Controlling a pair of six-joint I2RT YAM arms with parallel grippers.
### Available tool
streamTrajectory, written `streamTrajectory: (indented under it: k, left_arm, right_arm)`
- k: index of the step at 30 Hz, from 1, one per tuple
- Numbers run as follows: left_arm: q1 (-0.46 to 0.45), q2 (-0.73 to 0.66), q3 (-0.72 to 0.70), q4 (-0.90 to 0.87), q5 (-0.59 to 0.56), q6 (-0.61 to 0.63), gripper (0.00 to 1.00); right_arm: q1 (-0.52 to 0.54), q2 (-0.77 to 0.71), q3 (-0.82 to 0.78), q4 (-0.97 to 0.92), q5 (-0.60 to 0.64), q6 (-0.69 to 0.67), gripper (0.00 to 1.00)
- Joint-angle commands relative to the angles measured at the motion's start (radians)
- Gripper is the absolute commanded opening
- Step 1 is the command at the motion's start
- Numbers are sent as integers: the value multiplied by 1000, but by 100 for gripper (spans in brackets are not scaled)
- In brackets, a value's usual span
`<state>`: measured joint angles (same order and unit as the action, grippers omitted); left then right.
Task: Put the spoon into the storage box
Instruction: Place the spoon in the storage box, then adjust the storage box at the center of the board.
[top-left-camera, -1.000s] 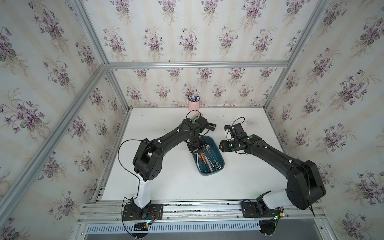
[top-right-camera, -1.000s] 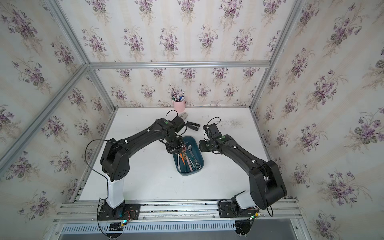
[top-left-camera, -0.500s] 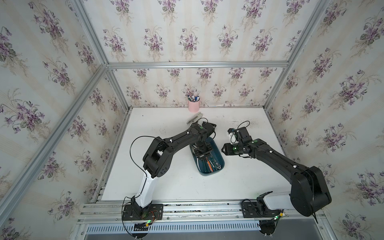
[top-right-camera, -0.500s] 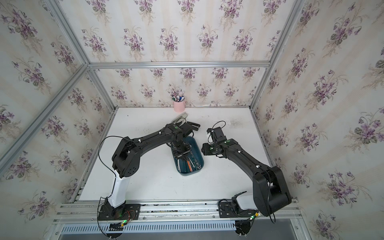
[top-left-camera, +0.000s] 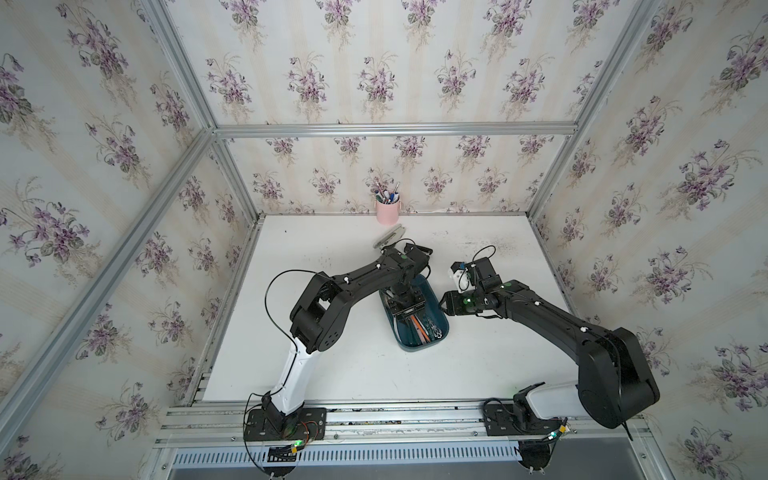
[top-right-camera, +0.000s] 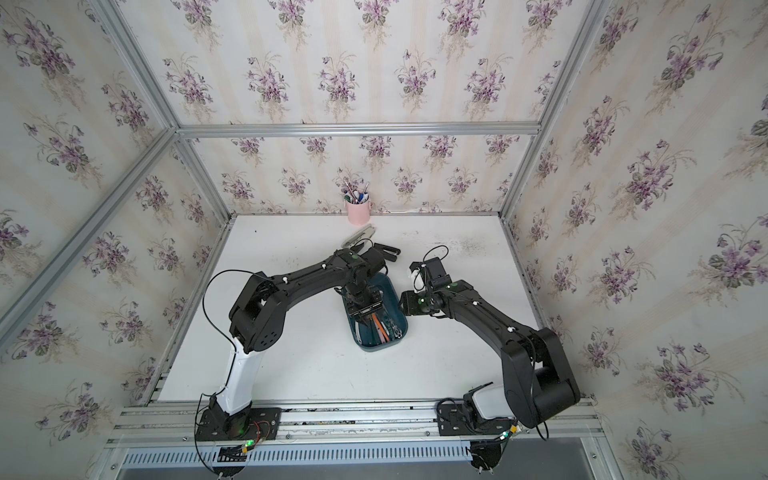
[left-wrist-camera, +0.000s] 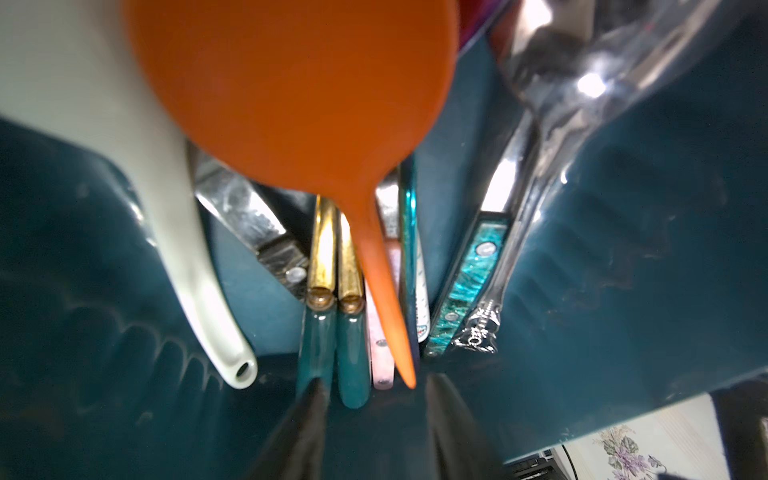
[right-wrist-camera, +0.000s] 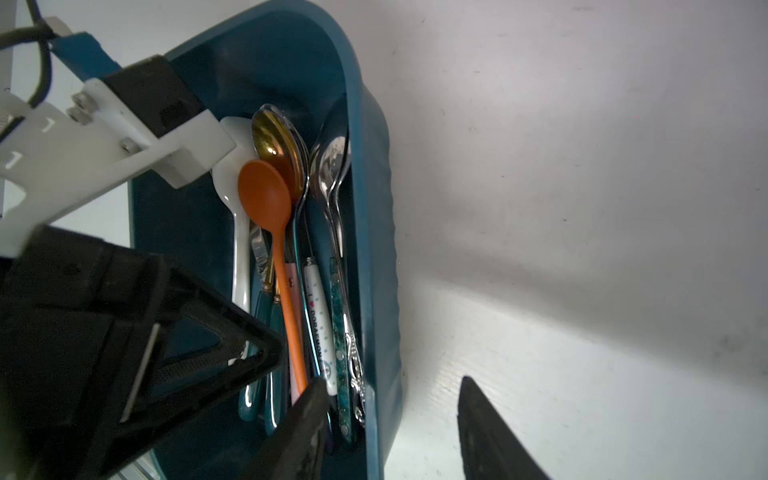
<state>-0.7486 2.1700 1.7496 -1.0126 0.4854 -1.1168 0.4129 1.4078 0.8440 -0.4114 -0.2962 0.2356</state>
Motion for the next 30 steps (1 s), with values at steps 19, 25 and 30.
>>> streamTrajectory:
  k: [19, 25, 30]
  left_arm:
    - [183, -320, 24, -169, -511, 160, 100]
    - [280, -307, 22, -170, -519, 286, 100]
    - [332, -288, 28, -166, -535, 375, 100]
  right_arm:
    - [88, -17, -68, 37, -139, 143, 51]
    - [184, 35, -59, 109, -162, 237, 51]
    - [317, 130, 11, 124, -101, 255, 51]
